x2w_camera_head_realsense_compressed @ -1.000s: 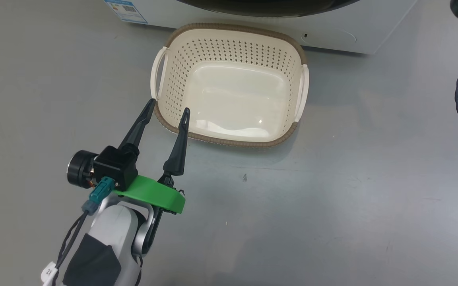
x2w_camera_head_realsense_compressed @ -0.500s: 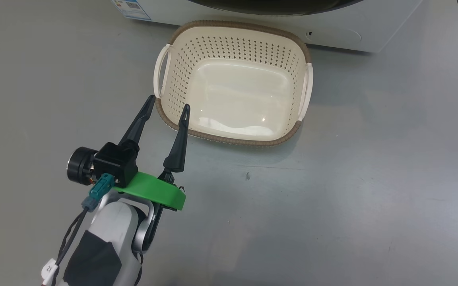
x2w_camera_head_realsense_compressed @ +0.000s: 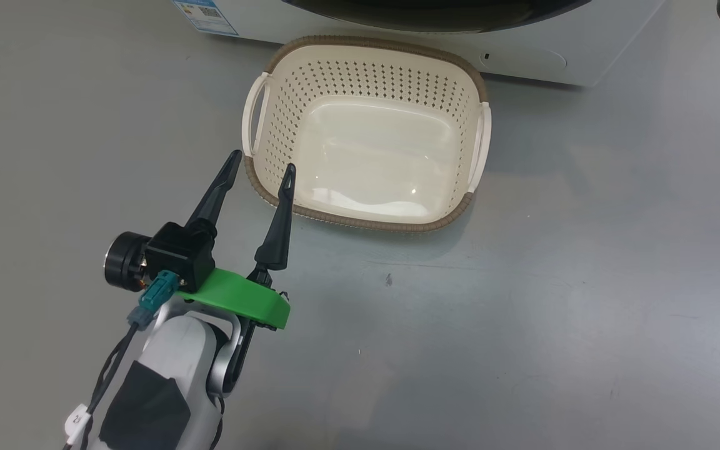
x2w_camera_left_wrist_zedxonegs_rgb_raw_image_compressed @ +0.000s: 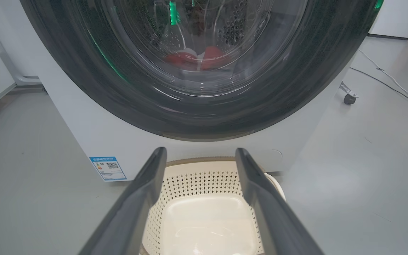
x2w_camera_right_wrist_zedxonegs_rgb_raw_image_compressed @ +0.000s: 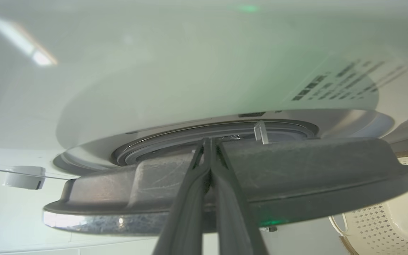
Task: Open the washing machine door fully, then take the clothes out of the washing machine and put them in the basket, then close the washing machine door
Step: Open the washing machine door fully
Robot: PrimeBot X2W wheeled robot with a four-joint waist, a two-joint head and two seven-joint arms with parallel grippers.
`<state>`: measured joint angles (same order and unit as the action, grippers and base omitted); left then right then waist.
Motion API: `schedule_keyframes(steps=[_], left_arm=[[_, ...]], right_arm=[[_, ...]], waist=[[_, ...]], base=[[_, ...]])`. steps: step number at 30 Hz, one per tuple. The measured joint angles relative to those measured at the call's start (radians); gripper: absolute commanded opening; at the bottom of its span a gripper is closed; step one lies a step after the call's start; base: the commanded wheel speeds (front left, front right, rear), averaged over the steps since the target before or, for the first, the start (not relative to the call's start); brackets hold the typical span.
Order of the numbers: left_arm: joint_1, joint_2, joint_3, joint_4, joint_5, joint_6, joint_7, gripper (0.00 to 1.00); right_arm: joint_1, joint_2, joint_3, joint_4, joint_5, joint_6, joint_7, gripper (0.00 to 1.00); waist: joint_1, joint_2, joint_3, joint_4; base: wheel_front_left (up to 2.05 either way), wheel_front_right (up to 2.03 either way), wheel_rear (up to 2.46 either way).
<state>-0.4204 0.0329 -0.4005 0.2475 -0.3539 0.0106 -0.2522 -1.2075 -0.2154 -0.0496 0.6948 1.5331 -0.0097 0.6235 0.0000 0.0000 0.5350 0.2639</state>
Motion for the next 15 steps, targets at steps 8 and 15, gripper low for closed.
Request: schedule_keyframes(steps=[8,15], left_arm=[[0.000,0.000,0.002,0.006,-0.002,-0.007,0.000,1.00],[0.000,-0.001,0.009,0.021,-0.002,-0.007,0.000,1.00]], right_arm=[[0.009,-0.006,-0.005,0.030,0.023,0.018,0.052,0.00],[0.034,-0.001,-0.003,0.046,0.048,0.046,0.100,0.00]], waist=[[0.0000,0.0000,-0.020,0.000],[0.0000,0.0000,-0.038,-0.006]], base=[[0.00,0.00,0.00],[0.00,0.00,0.00]])
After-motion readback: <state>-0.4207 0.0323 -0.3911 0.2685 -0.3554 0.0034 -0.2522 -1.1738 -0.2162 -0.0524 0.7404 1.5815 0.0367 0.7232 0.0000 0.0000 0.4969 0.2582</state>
